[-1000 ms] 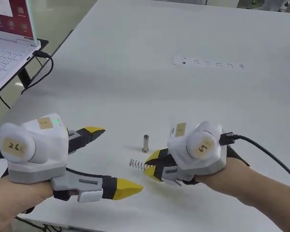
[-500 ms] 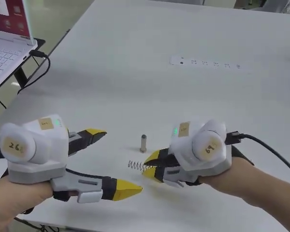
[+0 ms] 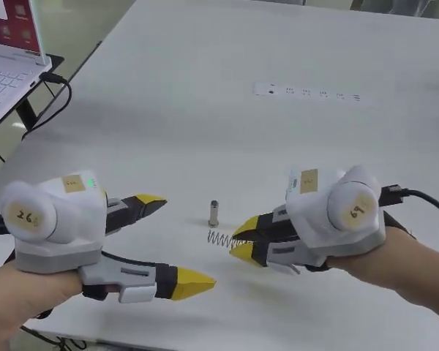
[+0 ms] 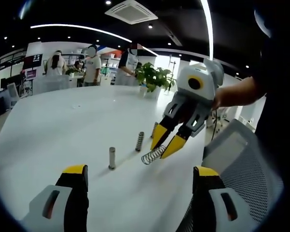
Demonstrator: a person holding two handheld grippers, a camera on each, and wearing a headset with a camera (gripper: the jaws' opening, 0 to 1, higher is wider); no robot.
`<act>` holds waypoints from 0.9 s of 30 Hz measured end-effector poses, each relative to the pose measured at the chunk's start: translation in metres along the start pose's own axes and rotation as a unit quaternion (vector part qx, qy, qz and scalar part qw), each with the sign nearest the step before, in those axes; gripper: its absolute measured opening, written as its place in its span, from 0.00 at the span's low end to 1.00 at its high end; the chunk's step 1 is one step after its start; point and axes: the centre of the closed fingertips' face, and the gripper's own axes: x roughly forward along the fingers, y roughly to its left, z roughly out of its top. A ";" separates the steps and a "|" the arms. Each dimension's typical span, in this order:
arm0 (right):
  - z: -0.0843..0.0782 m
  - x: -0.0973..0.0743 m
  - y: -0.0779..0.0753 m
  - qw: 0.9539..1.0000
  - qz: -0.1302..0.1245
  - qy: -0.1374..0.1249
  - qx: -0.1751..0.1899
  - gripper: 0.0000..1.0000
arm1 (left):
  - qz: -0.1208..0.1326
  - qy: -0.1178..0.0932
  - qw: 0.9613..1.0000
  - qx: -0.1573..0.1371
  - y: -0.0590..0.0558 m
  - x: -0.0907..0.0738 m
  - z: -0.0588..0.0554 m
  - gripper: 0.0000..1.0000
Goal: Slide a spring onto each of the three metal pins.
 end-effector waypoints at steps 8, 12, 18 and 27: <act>-0.005 -0.008 0.003 1.000 0.003 0.009 -0.014 0.07 | -0.019 0.001 1.000 0.008 -0.006 0.005 0.002 0.76; -0.006 -0.008 0.004 1.000 0.006 0.013 -0.020 0.07 | -0.026 -0.003 1.000 0.012 -0.007 0.007 0.005 0.68; -0.002 -0.008 0.008 0.999 0.010 0.011 -0.030 0.07 | -0.051 -0.002 0.998 0.023 -0.016 0.012 0.006 0.54; 0.006 -0.006 0.009 0.999 0.015 0.004 -0.048 0.07 | -0.089 -0.022 0.995 0.035 -0.033 0.018 0.020 0.38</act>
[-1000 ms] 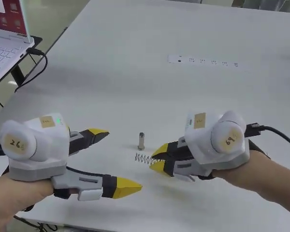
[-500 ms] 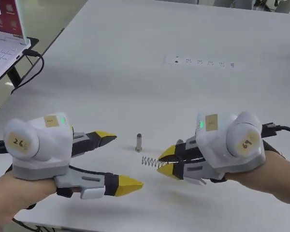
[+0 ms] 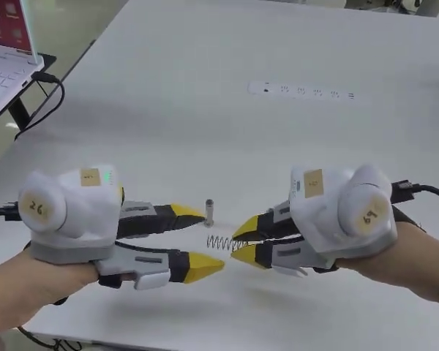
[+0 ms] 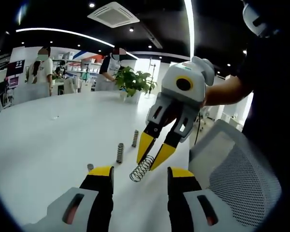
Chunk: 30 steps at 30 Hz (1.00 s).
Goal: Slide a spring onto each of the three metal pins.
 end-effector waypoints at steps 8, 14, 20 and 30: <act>0.002 -0.002 0.001 1.000 0.004 -0.004 -0.012 0.07 | -0.011 0.014 1.000 0.017 -0.002 0.003 -0.003 0.29; 0.003 -0.003 0.002 1.000 0.008 -0.008 -0.018 0.07 | -0.016 0.017 1.000 0.017 -0.004 0.003 -0.003 0.24; 0.006 -0.003 0.005 1.000 0.011 -0.015 -0.020 0.07 | -0.020 0.023 0.999 0.026 -0.006 0.003 -0.005 0.21; 0.007 -0.004 0.006 0.999 0.013 -0.017 -0.027 0.07 | -0.026 0.025 0.999 0.031 -0.007 0.004 -0.005 0.14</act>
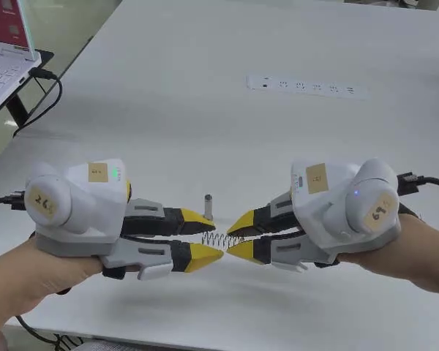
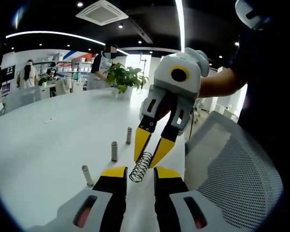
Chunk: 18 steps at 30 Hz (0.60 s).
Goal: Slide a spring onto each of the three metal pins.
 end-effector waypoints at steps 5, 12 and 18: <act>0.000 -0.001 0.000 1.000 0.001 -0.002 -0.002 0.07 | -0.003 0.002 1.000 0.003 -0.001 0.000 0.000 0.11; 0.003 -0.002 0.000 1.000 0.005 -0.009 -0.005 0.07 | -0.001 -0.001 1.000 0.005 0.002 -0.002 0.001 0.06; 0.003 -0.002 0.001 1.000 0.008 -0.013 -0.007 0.07 | -0.004 -0.001 1.000 0.006 0.002 -0.003 0.002 0.06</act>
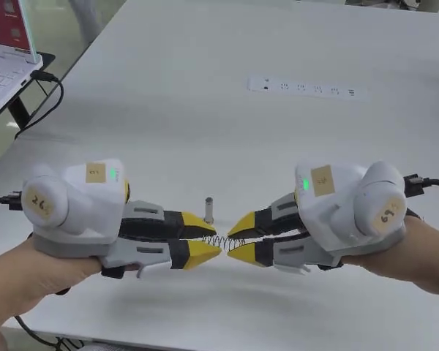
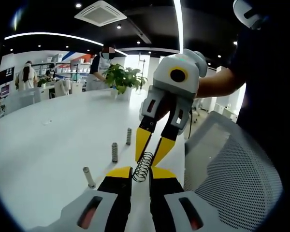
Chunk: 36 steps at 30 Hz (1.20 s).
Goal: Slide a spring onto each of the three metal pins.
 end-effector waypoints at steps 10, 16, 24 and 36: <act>0.001 0.000 0.002 1.000 0.007 -0.004 -0.017 0.07 | -0.008 0.001 1.000 0.000 -0.003 0.000 0.000 0.07; 0.008 0.000 0.001 1.000 0.008 -0.015 -0.022 0.07 | -0.007 0.002 1.000 -0.001 -0.003 -0.001 -0.001 0.06; 0.009 0.001 0.002 1.000 0.011 -0.018 -0.021 0.07 | -0.005 -0.003 1.000 -0.010 -0.003 -0.002 0.001 0.05; 0.005 0.003 0.005 1.000 0.014 -0.013 -0.025 0.07 | -0.007 0.000 1.000 0.011 -0.008 -0.002 -0.003 0.03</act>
